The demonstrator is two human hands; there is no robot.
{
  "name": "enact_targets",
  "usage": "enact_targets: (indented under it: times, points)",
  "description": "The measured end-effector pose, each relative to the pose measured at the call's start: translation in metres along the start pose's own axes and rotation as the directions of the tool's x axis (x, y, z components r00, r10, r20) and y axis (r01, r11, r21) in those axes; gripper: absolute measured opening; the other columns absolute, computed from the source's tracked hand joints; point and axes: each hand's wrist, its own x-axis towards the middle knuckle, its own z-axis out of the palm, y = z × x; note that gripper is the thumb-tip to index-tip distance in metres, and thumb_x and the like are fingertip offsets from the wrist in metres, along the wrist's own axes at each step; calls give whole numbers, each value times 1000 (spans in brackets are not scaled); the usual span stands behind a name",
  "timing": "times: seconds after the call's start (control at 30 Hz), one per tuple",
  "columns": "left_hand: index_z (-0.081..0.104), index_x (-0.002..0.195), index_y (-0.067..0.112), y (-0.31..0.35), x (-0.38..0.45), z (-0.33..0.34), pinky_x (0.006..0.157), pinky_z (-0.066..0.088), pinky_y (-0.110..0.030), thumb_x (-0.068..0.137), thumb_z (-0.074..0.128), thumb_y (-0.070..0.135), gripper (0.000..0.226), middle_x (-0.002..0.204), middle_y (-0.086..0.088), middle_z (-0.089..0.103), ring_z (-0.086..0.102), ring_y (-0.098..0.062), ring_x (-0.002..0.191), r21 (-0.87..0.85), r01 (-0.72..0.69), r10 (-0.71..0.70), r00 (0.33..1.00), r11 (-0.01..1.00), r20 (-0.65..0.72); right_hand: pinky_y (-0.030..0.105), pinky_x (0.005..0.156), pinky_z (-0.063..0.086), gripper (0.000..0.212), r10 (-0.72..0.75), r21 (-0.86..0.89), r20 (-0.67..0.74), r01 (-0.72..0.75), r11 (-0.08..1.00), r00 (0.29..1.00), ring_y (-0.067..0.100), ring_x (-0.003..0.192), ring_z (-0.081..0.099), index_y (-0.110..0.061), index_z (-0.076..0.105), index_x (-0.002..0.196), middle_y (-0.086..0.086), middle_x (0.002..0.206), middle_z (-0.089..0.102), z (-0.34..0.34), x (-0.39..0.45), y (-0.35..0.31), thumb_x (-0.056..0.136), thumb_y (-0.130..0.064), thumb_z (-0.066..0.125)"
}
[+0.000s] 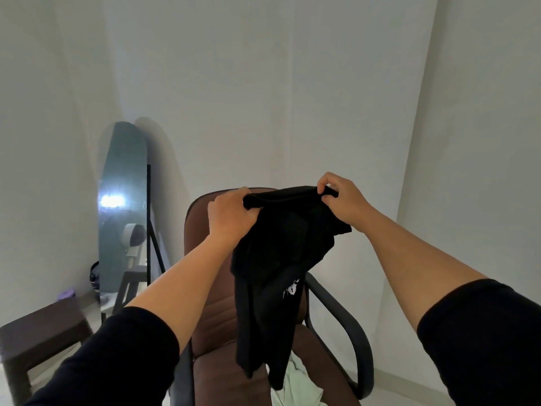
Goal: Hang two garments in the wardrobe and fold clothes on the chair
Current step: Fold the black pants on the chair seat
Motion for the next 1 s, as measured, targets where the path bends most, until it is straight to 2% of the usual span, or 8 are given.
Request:
enact_targets:
  times: [0.1, 0.2, 0.3, 0.4, 0.6, 0.7, 0.83, 1.0]
  points:
    - [60, 90, 11, 0, -10, -14, 68, 48, -35, 82, 63, 25, 17, 93, -2, 50, 52, -21, 78, -48, -116, 112, 990, 992, -91, 25, 63, 40, 40, -4, 24, -19, 5, 1000, 1000, 16, 69, 46, -24, 53, 69, 2, 82, 55, 0, -10, -12, 82, 10, 37]
    - [46, 103, 11, 2, -17, -28, 66, 48, -35, 88, 56, 14, 19, 90, -4, 55, 55, -25, 75, -140, -245, 243, 970, 959, -28, 22, 53, 36, 45, 39, 21, -32, -39, 999, 999, 15, 58, 41, -19, 57, 60, 2, 69, 52, -3, -20, -22, 76, 13, 31]
    - [45, 101, 19, 3, -26, -40, 69, 49, -36, 89, 50, 5, 19, 100, -8, 56, 55, -27, 81, -53, -515, 518, 852, 855, 73, 21, 50, 36, 48, 78, -64, -26, -79, 995, 997, 16, 55, 43, -17, 61, 57, 6, 70, 56, -7, -34, -28, 71, 15, 29]
    - [52, 80, 16, 0, -39, -49, 65, 47, -36, 79, 49, -4, 20, 102, -3, 51, 51, -26, 81, 13, -619, 593, 757, 785, 274, 17, 52, 36, 49, 77, -232, 57, -62, 971, 995, 14, 60, 46, -16, 68, 66, 2, 73, 57, -13, -51, -32, 73, 15, 30]
    - [69, 110, 17, 2, -69, -60, 92, 42, -23, 92, 47, 1, 33, 120, -4, 56, 56, -23, 105, -38, -468, 435, 783, 883, 444, 19, 76, 38, 51, 13, -460, 253, 108, 881, 967, 16, 86, 51, -20, 75, 98, -1, 95, 56, -23, -84, -23, 85, 10, 35]
    - [65, 119, 23, 6, -89, -66, 94, 33, -15, 92, 51, 8, 34, 127, -1, 54, 55, -18, 111, -63, -389, 376, 817, 919, 437, 17, 73, 41, 55, 6, -366, 287, 104, 925, 958, 19, 89, 53, -25, 75, 98, 3, 103, 65, -25, -102, -15, 85, 9, 34]
    - [61, 123, 31, 16, -120, -79, 104, 29, -24, 75, 75, 36, 50, 134, 1, 51, 47, -17, 125, -32, -323, 291, 802, 946, 522, 42, 95, 50, 50, 95, -131, 393, -47, 990, 915, 34, 100, 62, -35, 75, 86, 8, 101, 71, -38, -126, -5, 91, 2, 43]
    - [65, 115, 38, 26, -143, -85, 107, 22, -24, 62, 85, 34, 56, 137, 1, 50, 38, -14, 133, -124, -150, 194, 810, 981, 554, 33, 96, 51, 48, 159, -32, 502, -165, 986, 850, 25, 105, 64, -23, 77, 90, 4, 105, 72, -43, -141, -7, 87, 9, 41]
